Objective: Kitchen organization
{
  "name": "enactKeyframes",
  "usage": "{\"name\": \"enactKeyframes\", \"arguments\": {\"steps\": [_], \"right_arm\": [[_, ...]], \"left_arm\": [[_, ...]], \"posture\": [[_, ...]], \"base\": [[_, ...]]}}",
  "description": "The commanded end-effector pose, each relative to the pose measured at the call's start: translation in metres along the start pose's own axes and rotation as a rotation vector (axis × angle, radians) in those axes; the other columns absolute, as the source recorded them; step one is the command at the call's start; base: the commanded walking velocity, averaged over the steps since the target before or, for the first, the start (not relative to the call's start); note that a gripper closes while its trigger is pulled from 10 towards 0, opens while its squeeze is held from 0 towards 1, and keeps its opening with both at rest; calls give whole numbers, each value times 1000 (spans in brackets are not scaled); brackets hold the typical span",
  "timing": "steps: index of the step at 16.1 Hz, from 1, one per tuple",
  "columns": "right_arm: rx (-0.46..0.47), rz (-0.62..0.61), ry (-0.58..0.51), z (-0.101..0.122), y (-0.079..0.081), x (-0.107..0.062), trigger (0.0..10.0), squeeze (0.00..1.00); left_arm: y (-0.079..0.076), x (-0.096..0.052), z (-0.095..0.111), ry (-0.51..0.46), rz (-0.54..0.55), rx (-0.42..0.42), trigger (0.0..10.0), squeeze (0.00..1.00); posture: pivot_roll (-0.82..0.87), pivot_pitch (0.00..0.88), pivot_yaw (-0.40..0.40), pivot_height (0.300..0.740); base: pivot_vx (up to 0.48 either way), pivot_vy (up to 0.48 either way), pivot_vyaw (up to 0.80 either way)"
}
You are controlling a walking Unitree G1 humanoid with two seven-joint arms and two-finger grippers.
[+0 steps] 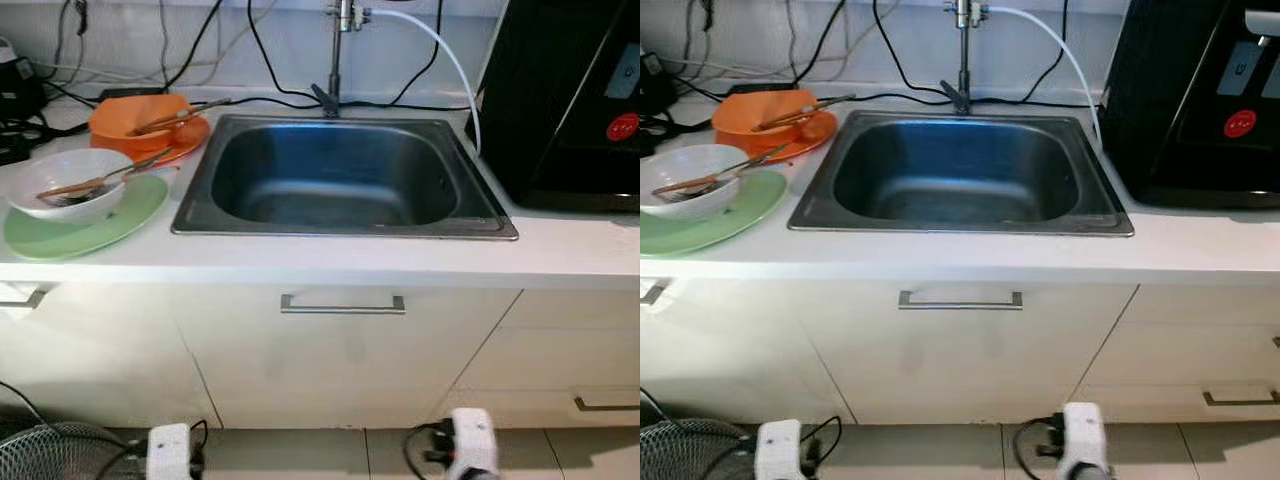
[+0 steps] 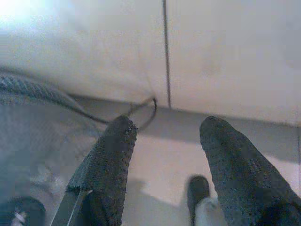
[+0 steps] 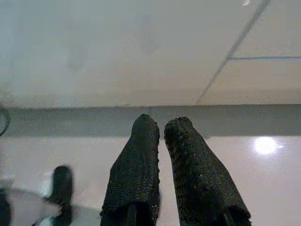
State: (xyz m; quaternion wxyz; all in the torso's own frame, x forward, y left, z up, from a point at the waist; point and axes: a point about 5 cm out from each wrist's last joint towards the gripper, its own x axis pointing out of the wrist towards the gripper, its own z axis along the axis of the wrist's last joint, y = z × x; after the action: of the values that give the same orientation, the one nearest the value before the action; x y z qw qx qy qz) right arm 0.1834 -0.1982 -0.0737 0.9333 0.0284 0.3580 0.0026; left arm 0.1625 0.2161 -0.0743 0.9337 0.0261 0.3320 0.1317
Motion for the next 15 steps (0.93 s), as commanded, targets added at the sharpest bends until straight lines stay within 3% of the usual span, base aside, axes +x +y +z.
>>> {"name": "enactKeyframes", "arguments": {"steps": [1,6,8,9,11,13,15], "right_arm": [[9,-40,-58,6,-12,-3,10000,0],[-16,-87,-304,30,-25,-14,10000,0],[-43,-89,-463,50,-22,-23,10000,0],[-44,-92,-492,55,-21,-25,10000,0],[-62,-111,-625,82,-17,-38,10000,0],[-109,-123,-687,95,-15,-47,10000,0],[-97,-145,-753,112,-12,-56,10000,0]], "left_arm": [[8,-2,3,-49,20,-4,10000,0],[16,-13,39,-315,13,9,10000,0],[7,-30,70,-482,-18,27,10000,0],[4,-34,77,-511,-26,31,10000,0],[-12,-53,115,-667,-62,67,10000,0],[-16,-66,134,-728,-63,55,10000,0],[-20,-76,149,-790,-70,93,10000,0]], "posture": [[74,63,-4,740],[63,60,5,740],[60,62,8,740],[60,62,8,740],[60,61,10,740],[58,62,9,740],[58,72,5,740]], "base": [[0,0,0],[0,0,0],[0,0,0],[0,0,0],[0,0,0],[0,0,0],[0,0,0]]}}
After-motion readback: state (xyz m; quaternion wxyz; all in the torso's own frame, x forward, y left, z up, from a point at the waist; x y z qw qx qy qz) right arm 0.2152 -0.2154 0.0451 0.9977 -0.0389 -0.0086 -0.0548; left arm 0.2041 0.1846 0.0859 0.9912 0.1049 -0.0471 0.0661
